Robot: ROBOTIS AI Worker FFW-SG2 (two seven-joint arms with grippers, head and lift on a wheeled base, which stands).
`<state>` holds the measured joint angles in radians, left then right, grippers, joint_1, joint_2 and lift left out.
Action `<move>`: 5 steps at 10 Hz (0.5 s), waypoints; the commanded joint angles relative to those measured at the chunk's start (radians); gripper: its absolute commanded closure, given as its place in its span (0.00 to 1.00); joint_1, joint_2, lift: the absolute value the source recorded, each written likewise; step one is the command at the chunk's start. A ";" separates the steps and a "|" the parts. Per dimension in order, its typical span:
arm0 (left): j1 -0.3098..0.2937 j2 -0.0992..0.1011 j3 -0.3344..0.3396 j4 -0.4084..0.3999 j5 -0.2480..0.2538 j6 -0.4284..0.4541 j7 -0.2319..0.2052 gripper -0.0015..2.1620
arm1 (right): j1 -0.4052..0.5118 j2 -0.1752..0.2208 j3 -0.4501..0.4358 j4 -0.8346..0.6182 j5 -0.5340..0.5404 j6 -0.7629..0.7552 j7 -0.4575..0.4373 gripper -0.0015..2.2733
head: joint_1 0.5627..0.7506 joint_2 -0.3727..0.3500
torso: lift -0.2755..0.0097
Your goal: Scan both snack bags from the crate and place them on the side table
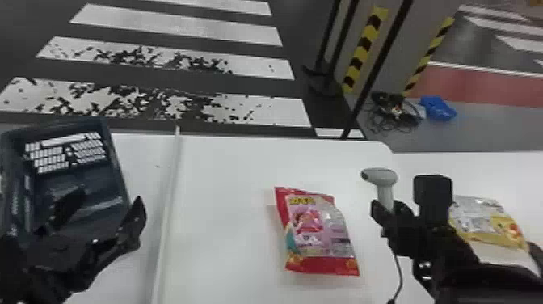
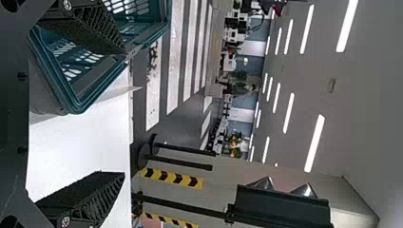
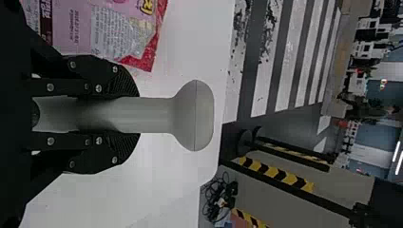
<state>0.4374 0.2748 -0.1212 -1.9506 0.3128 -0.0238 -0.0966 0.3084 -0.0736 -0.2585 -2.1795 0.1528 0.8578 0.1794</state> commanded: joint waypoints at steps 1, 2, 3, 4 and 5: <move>0.003 -0.003 0.000 0.001 -0.003 0.005 0.000 0.04 | -0.031 -0.018 -0.041 0.107 -0.024 -0.079 0.003 0.99 | 0.70 0.17 | 0.63; 0.004 -0.003 0.003 -0.001 -0.004 0.005 0.000 0.04 | -0.057 -0.022 -0.061 0.170 -0.024 -0.091 0.020 0.99 | 0.70 0.14 | 0.63; 0.004 -0.003 0.005 -0.001 -0.004 0.005 0.000 0.04 | -0.081 -0.022 -0.081 0.233 -0.022 -0.116 0.038 0.99 | 0.70 0.12 | 0.63; 0.004 -0.003 0.003 0.001 -0.004 0.005 0.000 0.04 | -0.098 -0.032 -0.090 0.291 -0.022 -0.150 0.046 0.99 | 0.70 0.11 | 0.63; 0.004 -0.003 0.003 0.001 -0.004 0.005 0.000 0.04 | -0.115 -0.046 -0.094 0.339 -0.022 -0.177 0.046 0.99 | 0.70 0.10 | 0.63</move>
<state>0.4418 0.2715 -0.1181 -1.9505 0.3084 -0.0195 -0.0966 0.2025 -0.1133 -0.3494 -1.8674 0.1307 0.6964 0.2260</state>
